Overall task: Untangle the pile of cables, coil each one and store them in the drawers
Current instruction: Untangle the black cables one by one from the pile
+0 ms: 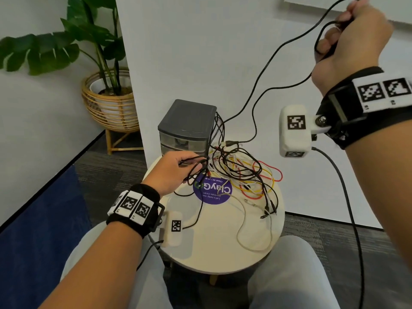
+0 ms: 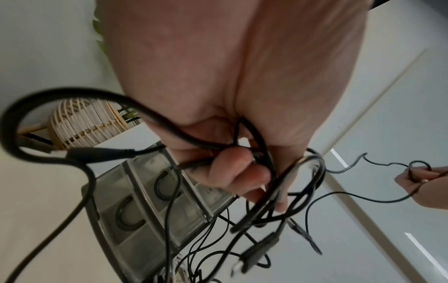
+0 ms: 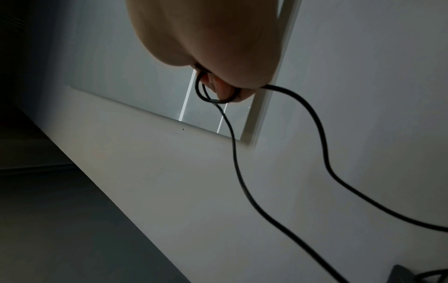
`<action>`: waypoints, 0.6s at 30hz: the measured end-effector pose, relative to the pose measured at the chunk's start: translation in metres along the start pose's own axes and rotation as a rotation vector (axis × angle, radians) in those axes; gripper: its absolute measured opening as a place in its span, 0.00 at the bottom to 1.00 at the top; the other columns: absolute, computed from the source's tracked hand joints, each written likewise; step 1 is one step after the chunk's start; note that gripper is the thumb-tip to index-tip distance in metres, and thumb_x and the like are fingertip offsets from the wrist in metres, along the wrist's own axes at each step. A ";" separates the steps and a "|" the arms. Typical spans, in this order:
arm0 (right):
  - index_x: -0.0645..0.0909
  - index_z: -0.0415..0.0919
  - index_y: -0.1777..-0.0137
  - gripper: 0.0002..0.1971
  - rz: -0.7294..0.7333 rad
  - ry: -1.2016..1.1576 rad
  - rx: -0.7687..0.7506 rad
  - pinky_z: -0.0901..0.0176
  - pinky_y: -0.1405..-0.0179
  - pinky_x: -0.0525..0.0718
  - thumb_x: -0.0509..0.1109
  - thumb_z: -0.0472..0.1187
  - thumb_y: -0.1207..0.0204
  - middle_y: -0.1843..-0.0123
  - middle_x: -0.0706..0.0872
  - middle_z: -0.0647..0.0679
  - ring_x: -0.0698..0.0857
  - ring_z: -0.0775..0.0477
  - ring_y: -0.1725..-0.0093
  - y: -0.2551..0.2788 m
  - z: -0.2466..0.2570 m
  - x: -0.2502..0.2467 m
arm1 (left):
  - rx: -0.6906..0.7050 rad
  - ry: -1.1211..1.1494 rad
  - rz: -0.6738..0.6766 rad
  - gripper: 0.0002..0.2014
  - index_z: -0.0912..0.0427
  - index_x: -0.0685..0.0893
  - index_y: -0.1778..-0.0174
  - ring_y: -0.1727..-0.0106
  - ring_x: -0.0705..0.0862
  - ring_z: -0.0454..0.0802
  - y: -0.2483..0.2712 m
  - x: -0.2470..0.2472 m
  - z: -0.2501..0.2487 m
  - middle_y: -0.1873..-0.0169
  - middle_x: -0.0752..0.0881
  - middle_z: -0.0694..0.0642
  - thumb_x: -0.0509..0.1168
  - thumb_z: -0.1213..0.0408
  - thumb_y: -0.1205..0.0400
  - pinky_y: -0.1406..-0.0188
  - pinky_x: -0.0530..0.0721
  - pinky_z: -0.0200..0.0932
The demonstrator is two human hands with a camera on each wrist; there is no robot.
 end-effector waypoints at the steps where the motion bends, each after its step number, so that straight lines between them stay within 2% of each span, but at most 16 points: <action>1: 0.74 0.42 0.59 0.11 -0.008 -0.014 -0.007 0.58 0.74 0.65 0.57 0.34 0.16 0.72 0.73 0.52 0.66 0.50 0.76 -0.001 0.001 0.000 | 0.015 -0.035 -0.005 0.10 0.44 0.91 0.43 0.62 0.86 0.32 -0.001 -0.002 0.000 0.59 0.91 0.39 0.69 0.64 0.14 0.67 0.83 0.31; 4: 0.69 0.43 0.64 0.12 -0.024 -0.044 -0.015 0.58 0.73 0.66 0.56 0.30 0.21 0.74 0.68 0.52 0.66 0.49 0.76 -0.004 0.006 0.000 | 0.023 -0.076 -0.030 0.11 0.44 0.90 0.44 0.60 0.86 0.30 -0.002 -0.004 0.001 0.62 0.90 0.36 0.70 0.66 0.14 0.66 0.79 0.26; 6: 0.69 0.43 0.64 0.11 -0.004 -0.042 -0.027 0.57 0.73 0.66 0.56 0.30 0.21 0.74 0.68 0.51 0.66 0.48 0.75 -0.004 0.007 0.003 | -0.009 -0.005 -0.044 0.10 0.45 0.91 0.45 0.61 0.87 0.34 -0.002 -0.004 0.000 0.62 0.91 0.37 0.69 0.65 0.13 0.67 0.78 0.26; 8: 0.71 0.43 0.61 0.10 0.026 -0.009 -0.027 0.57 0.74 0.64 0.56 0.31 0.20 0.72 0.71 0.51 0.65 0.50 0.75 -0.002 0.003 0.006 | -0.046 0.132 -0.040 0.08 0.49 0.92 0.46 0.63 0.84 0.38 -0.002 -0.003 -0.004 0.61 0.91 0.45 0.67 0.62 0.12 0.69 0.76 0.32; 9: 0.73 0.43 0.60 0.10 0.026 0.013 -0.018 0.57 0.74 0.63 0.56 0.32 0.19 0.71 0.73 0.51 0.65 0.50 0.75 0.000 0.000 0.005 | -0.055 0.205 -0.036 0.10 0.52 0.92 0.44 0.59 0.85 0.44 -0.001 -0.003 -0.010 0.57 0.92 0.51 0.64 0.61 0.11 0.68 0.76 0.36; 10: 0.76 0.42 0.58 0.10 0.009 0.042 -0.004 0.58 0.74 0.63 0.57 0.33 0.18 0.70 0.74 0.51 0.65 0.50 0.76 0.002 -0.005 0.003 | -0.059 0.290 -0.023 0.12 0.55 0.92 0.42 0.55 0.87 0.48 -0.001 -0.003 -0.016 0.52 0.93 0.56 0.62 0.61 0.10 0.67 0.78 0.37; 12: 0.80 0.40 0.54 0.10 -0.041 0.114 0.038 0.60 0.75 0.64 0.58 0.35 0.16 0.69 0.77 0.50 0.67 0.51 0.77 0.006 -0.017 -0.006 | -0.059 0.456 0.023 0.16 0.62 0.89 0.36 0.54 0.91 0.48 0.002 -0.003 -0.033 0.47 0.93 0.63 0.56 0.63 0.08 0.67 0.83 0.34; 15: 0.83 0.38 0.43 0.11 -0.040 0.211 0.116 0.61 0.76 0.67 0.59 0.35 0.14 0.65 0.80 0.49 0.69 0.52 0.77 0.018 -0.041 -0.019 | -0.018 0.551 0.075 0.19 0.69 0.84 0.30 0.69 0.88 0.40 0.009 -0.005 -0.065 0.51 0.90 0.65 0.52 0.66 0.08 0.74 0.81 0.29; 18: 0.78 0.48 0.32 0.16 0.143 0.345 0.122 0.61 0.76 0.69 0.58 0.32 0.14 0.61 0.81 0.45 0.69 0.53 0.75 0.040 -0.064 -0.018 | 0.023 0.524 0.059 0.19 0.72 0.84 0.31 0.77 0.81 0.36 0.006 -0.018 -0.096 0.61 0.87 0.56 0.52 0.66 0.09 0.78 0.75 0.25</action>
Point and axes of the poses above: each hand's wrist, its own y-axis away from the middle knuckle, its own x-axis out of the palm, z = x × y, the point moved 7 cm from there along -y, towards the middle knuckle
